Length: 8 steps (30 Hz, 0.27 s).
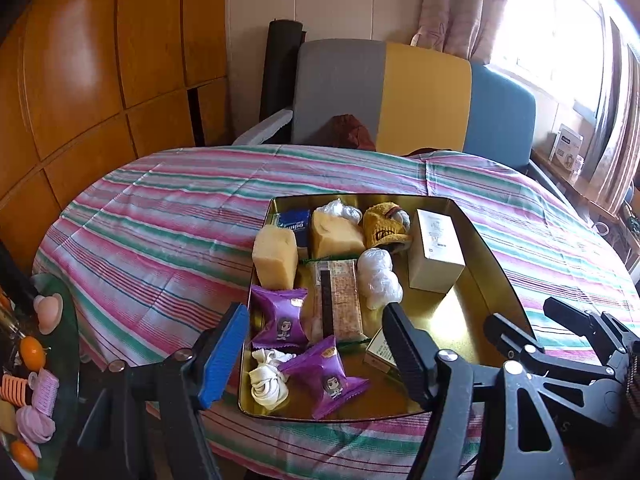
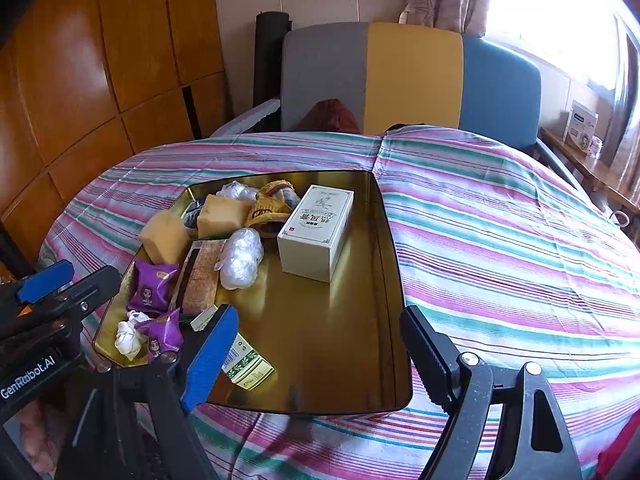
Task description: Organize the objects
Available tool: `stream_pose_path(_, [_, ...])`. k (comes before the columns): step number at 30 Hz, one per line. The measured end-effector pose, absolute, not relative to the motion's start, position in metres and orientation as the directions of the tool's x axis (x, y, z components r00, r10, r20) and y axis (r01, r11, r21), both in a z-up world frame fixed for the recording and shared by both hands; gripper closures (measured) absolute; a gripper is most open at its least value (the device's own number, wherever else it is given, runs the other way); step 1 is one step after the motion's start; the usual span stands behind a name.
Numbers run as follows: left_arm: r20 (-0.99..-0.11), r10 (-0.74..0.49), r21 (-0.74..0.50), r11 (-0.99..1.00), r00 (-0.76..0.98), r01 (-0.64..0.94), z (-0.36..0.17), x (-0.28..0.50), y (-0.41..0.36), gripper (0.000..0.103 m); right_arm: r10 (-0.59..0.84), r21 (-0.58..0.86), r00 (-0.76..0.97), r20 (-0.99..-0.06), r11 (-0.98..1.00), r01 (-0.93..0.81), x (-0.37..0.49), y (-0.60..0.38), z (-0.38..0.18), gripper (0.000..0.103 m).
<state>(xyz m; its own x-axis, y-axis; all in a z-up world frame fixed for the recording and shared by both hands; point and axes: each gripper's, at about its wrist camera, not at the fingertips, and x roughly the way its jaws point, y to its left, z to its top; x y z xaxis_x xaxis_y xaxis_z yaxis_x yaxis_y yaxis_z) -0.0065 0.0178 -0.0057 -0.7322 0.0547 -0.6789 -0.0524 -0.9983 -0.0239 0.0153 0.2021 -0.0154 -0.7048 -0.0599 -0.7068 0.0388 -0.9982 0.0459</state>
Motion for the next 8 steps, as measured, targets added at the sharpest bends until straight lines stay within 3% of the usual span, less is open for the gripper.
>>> stream_pose_path(8, [-0.68, 0.052, -0.021, -0.998, -0.732, -0.051, -0.0063, -0.0096, 0.0169, 0.038, -0.067, 0.06, -0.699, -0.712, -0.998, 0.035, 0.0105, 0.2042, -0.017, 0.019])
